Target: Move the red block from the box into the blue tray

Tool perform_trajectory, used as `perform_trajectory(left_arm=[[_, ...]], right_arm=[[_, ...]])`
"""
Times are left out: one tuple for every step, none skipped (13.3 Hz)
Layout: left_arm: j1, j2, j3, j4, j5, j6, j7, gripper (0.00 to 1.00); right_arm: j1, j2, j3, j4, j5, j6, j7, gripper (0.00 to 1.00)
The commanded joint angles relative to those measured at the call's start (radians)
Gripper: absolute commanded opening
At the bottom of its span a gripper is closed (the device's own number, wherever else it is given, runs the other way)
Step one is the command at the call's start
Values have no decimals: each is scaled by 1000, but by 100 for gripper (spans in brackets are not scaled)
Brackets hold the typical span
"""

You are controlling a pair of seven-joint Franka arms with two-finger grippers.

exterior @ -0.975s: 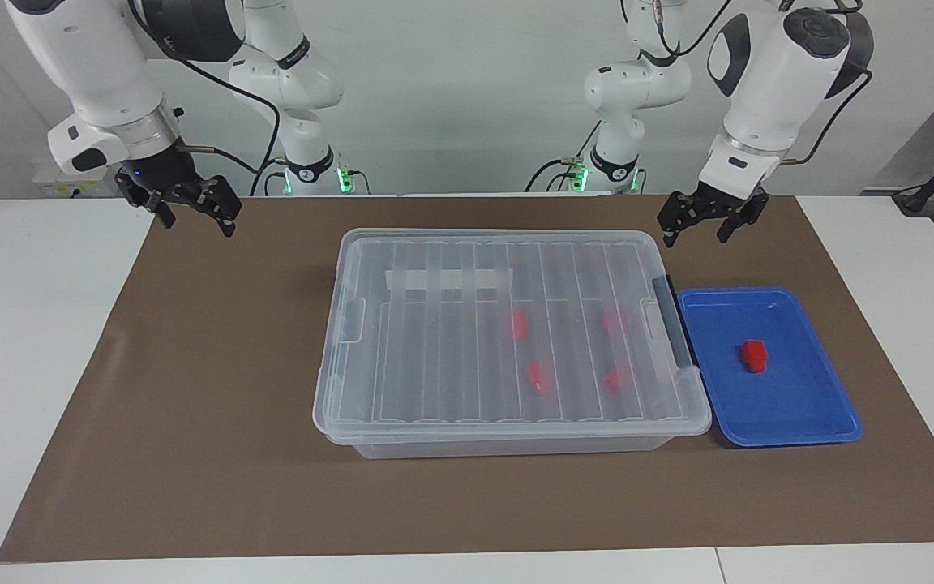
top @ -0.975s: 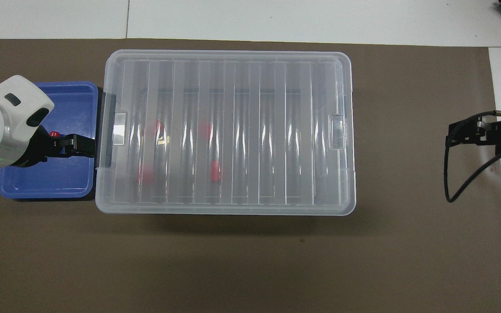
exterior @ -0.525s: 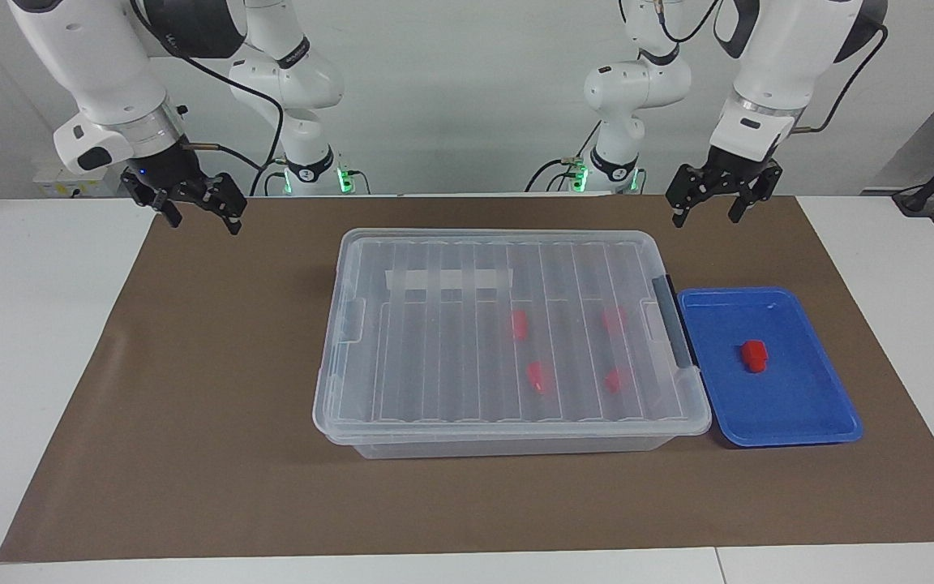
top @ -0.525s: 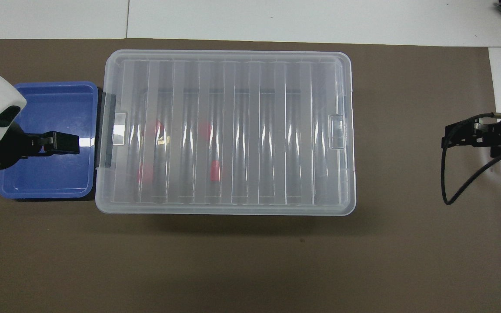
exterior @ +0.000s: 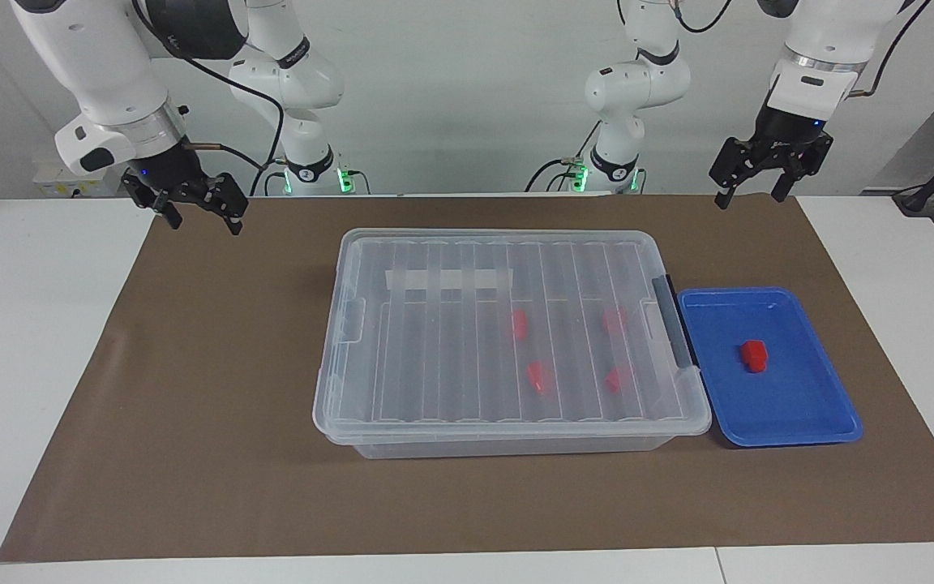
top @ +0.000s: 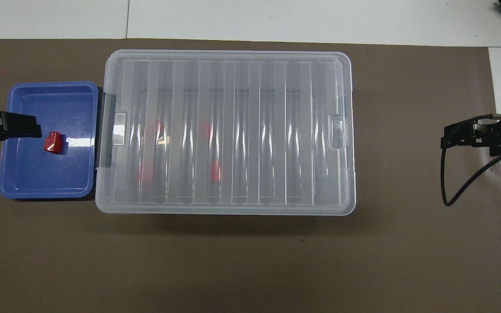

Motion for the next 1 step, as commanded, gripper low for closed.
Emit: perform_trajectory(left_arm=[[4, 49, -6, 52, 12, -20, 9, 100]], right_arm=[[-5, -30, 5, -39, -4, 27, -20, 100]])
